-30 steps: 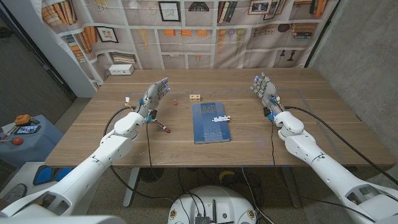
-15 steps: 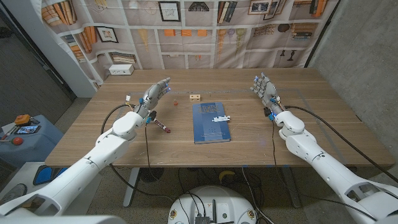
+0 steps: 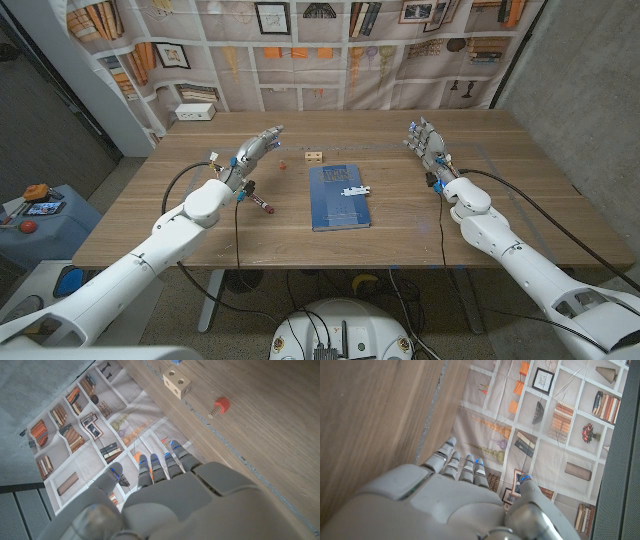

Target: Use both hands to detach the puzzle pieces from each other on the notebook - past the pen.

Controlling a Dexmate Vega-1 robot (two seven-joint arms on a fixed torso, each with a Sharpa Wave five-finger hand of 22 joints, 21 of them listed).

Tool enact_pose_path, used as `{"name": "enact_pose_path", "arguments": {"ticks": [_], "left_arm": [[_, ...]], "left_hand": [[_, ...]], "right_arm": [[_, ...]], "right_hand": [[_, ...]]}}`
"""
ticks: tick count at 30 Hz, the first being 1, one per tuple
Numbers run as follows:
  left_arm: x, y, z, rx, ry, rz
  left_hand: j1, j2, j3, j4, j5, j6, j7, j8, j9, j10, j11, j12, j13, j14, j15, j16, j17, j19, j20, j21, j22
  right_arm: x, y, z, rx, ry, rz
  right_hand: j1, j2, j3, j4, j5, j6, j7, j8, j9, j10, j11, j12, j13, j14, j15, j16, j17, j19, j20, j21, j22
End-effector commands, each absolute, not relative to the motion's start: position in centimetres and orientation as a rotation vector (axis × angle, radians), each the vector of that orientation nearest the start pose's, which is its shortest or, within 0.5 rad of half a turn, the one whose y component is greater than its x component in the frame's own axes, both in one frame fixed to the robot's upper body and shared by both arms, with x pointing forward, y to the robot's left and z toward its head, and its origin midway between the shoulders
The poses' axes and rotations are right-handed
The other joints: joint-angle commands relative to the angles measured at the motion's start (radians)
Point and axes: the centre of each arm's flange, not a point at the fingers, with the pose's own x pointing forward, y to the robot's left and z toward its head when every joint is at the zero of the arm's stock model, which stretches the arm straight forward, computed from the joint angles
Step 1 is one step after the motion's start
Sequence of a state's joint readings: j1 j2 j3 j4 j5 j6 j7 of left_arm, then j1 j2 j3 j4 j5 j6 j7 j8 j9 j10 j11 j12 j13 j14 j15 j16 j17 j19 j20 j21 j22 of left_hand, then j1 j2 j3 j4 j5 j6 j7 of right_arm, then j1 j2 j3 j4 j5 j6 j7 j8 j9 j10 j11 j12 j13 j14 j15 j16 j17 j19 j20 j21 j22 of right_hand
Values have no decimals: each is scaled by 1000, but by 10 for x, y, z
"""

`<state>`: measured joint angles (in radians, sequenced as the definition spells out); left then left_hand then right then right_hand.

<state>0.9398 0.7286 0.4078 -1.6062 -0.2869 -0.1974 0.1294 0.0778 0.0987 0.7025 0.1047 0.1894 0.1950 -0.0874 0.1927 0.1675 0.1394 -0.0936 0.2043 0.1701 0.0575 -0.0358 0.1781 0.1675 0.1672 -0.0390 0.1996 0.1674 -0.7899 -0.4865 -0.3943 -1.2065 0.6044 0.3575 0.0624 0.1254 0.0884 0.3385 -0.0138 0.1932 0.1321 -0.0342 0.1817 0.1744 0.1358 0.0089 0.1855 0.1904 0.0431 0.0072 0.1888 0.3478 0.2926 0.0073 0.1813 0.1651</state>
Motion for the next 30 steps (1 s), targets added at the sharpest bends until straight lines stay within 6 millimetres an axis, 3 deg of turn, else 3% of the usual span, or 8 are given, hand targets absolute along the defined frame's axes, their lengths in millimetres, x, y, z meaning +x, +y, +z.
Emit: {"name": "enact_pose_path", "arguments": {"ticks": [1,13,26,30], "left_arm": [[582,252,-15,632,-705,-161],[564,230,-24,790,-743,-154],[555,220,-25,994,-791,-170],[555,218,-24,1063,-803,-193]], "left_hand": [[-14,70,9,1,4,18,-6,0,3,18,-8,7,2,16,-84,8,1,15,-99,7,3],[-21,62,19,-9,3,35,-42,-5,2,30,-41,0,2,14,-117,-1,1,12,-136,-2,3],[-41,40,13,-9,0,30,-80,-13,2,16,-71,-12,2,5,-141,-4,4,0,-162,-9,3],[-50,36,10,-8,1,25,-102,-15,3,6,-100,-17,2,-18,-144,-10,4,-29,-169,-18,4]], "right_arm": [[658,-296,-24,-22,-637,210],[653,-289,-28,-3,-640,218],[652,-286,-34,6,-643,212],[651,-287,-36,10,-644,206]], "right_hand": [[7,3,0,-9,6,8,-3,5,2,3,-1,7,1,5,-16,5,-2,0,-9,5,3],[6,4,2,-11,6,10,-2,6,2,4,0,8,1,5,-18,5,-9,-3,-13,4,3],[6,7,5,-15,5,10,-2,5,2,4,1,8,0,2,-15,5,-16,-5,-15,4,3],[6,8,5,-15,5,10,-2,5,2,4,1,8,0,2,-15,5,-17,-5,-15,4,3]]}}
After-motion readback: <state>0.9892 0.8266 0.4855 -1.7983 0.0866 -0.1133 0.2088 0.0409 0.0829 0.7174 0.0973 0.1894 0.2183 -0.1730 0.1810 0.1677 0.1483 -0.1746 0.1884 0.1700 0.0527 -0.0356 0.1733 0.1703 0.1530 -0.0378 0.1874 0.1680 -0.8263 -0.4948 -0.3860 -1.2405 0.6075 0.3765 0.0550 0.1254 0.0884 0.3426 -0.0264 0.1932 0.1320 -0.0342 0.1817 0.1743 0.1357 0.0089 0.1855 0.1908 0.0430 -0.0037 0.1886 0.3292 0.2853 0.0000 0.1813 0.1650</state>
